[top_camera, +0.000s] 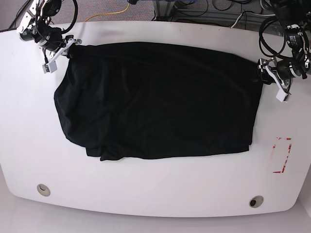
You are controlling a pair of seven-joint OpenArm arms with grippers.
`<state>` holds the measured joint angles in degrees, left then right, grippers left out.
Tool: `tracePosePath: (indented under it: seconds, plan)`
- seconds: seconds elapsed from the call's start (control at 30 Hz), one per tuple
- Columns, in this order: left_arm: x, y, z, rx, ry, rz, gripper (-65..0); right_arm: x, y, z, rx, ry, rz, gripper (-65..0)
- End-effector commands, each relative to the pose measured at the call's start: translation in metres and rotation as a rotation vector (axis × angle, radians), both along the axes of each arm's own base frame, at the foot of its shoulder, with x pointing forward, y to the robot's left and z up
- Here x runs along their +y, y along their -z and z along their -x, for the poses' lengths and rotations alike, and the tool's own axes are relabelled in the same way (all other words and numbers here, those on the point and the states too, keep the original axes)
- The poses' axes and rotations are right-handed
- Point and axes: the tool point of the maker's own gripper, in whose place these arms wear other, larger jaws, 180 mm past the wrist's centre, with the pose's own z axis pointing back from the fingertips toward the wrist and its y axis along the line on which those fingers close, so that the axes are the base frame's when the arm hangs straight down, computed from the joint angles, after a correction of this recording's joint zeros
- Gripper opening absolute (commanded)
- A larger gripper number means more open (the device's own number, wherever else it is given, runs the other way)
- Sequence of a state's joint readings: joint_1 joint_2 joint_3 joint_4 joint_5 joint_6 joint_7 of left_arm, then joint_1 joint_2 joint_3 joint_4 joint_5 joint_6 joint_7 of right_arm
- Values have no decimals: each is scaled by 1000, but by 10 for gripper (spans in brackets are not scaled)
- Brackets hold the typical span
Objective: Layout the t-shirt on the table in an organized manner, then fold the t-shirt properly
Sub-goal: 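Drag the shirt edge back toward the robot with both grippers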
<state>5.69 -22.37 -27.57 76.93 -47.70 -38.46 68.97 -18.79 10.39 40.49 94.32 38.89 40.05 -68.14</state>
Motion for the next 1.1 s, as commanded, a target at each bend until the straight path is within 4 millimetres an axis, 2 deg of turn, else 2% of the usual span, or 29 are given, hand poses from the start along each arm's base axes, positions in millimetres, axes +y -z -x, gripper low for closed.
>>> tracePosePath:
  seconds: [0.0,0.27,0.47,0.6,0.73,0.83,1.07]
  plan:
    - [12,3,7,36,5,-56,-222,-5,-2,1,10,-9,23,-579]
    - [14,10,16,66,12,-81,-228,-5,-2,1,10,-9,23,-579]
    - [-7,19,17,82,45,-50,-249,-5,-2,1,10,-9,23,-583]
    - [-12,21,18,90,63,-50,-371,-5,-2,1,10,-9,24,-587]
    - [-18,26,21,109,92,-56,-544,-7,-2,1,13,-10,29,-648]
    - [-19,30,25,127,104,-74,-628,-7,-2,1,13,-10,31,-650]
    - [-18,33,34,145,102,-74,-639,-10,-3,1,11,-10,39,-650]
